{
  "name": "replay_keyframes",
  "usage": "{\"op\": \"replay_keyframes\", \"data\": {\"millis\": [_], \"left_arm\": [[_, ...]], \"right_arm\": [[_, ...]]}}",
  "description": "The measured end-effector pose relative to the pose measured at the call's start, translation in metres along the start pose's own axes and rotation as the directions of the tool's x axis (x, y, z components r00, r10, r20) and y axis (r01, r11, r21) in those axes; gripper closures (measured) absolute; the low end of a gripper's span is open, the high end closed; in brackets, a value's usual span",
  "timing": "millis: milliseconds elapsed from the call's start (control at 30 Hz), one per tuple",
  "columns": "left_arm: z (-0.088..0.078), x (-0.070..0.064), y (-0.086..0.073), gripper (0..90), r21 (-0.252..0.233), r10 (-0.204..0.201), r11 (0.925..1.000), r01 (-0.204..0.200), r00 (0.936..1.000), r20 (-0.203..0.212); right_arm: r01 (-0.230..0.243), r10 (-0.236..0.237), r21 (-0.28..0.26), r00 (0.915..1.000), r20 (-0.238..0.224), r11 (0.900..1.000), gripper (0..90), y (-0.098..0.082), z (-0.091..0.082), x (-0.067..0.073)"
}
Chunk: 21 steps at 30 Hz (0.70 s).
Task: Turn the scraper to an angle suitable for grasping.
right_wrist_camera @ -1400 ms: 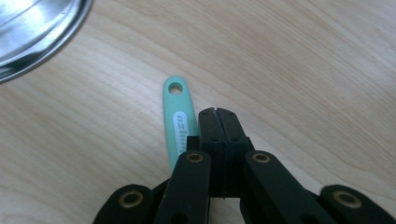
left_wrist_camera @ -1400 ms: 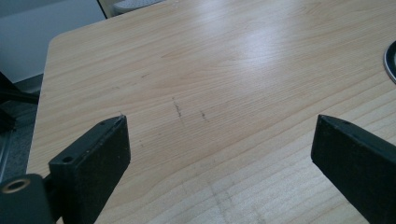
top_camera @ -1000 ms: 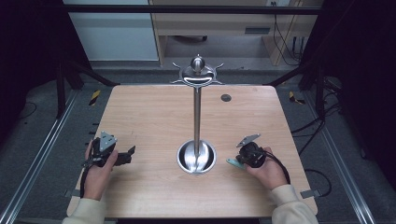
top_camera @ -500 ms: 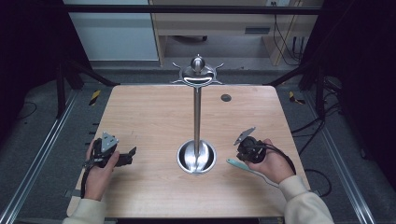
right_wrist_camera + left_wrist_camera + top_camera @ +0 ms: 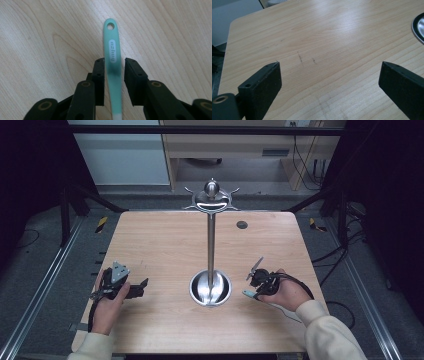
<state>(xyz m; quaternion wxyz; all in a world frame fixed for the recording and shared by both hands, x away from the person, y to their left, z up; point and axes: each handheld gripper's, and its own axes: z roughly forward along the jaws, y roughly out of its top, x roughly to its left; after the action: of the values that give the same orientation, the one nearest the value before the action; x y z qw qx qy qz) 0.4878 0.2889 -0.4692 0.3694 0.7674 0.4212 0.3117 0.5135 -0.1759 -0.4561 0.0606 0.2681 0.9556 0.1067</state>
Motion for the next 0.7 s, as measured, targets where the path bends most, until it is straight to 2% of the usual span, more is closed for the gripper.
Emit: {"op": "replay_keyframes", "data": {"millis": [300, 433, 500, 700], "left_arm": [[0.0005, -0.0001, -0.0001, 4.3, 0.002, 0.001, 1.0000, -0.001, 1.0000, 0.000], [0.0003, -0.0007, 0.0001, 4.3, 0.001, 0.005, 1.0000, -0.005, 1.0000, 0.004], [0.0004, -0.0008, 0.0003, 4.3, 0.002, 0.007, 1.0000, -0.007, 1.0000, 0.005], [0.0005, -0.0006, 0.0002, 4.3, 0.002, 0.007, 1.0000, -0.007, 1.0000, 0.004]], "right_arm": [[0.006, -0.005, 0.023, 0.9998, -0.017, 1.000, 69.6, 0.0025, 0.0071, -0.0013], [-0.013, 0.014, 0.042, 0.9996, -0.027, 0.999, 70.4, 0.0048, 0.0080, -0.0012], [0.009, -0.008, 0.046, 0.9996, -0.029, 0.999, 71.3, 0.0062, 0.0090, -0.0037], [-0.002, 0.004, 0.058, 0.9992, -0.040, 0.998, 72.6, 0.0079, 0.0106, -0.0048]]}}
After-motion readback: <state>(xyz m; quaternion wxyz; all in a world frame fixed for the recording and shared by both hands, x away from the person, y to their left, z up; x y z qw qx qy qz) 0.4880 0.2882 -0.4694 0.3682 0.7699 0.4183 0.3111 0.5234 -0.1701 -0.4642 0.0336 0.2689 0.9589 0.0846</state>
